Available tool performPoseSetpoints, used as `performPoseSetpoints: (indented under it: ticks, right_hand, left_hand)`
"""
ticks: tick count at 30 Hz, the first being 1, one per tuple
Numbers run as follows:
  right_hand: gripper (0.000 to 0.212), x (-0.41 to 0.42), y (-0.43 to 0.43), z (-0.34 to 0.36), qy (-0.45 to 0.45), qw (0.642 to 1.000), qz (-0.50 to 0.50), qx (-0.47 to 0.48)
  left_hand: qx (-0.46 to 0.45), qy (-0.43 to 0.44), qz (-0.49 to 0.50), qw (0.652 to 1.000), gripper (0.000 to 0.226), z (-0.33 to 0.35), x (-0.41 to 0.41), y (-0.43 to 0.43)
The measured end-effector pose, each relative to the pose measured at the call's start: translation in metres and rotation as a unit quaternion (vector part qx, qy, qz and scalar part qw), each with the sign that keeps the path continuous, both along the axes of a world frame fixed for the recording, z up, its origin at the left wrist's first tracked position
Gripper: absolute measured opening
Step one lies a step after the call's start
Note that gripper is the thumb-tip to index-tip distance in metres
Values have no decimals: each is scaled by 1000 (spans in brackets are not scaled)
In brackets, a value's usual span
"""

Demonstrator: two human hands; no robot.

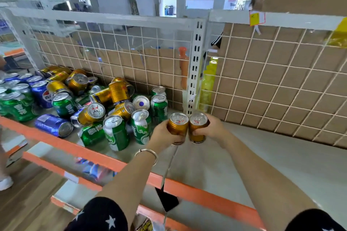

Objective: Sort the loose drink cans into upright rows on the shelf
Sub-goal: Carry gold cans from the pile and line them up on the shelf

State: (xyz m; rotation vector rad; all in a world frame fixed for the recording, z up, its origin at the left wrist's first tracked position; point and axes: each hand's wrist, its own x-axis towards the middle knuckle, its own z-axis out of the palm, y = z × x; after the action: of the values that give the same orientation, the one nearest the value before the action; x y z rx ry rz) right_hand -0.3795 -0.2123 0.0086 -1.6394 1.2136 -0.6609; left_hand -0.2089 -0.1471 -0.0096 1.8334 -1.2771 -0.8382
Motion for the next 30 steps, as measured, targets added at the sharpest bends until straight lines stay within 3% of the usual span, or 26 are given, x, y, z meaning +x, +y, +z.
performPoseSetpoints:
  ticks: [5, 10, 15, 20, 30]
  right_hand:
    - [68, -36, 37, 6, -38, 997, -54, 37]
    - [67, -82, 101, 17, -29, 991, -126, 33]
    - [47, -132, 166, 35, 5, 977, -213, -6]
    - [53, -191, 212, 53, 28, 957, -283, -51]
    - [63, -340, 260, 62, 46, 943, -322, -74]
  left_hand:
    - [21, -36, -96, 995, 58, 16, -13, 16]
    - [17, -27, -163, 986, 68, 23, -49, 43]
    - [-7, 6, -255, 967, 54, 33, -104, 72]
    - [-43, -15, -330, 943, 40, 43, -171, 91]
    - [-72, -27, -351, 933, 45, 48, -325, 120]
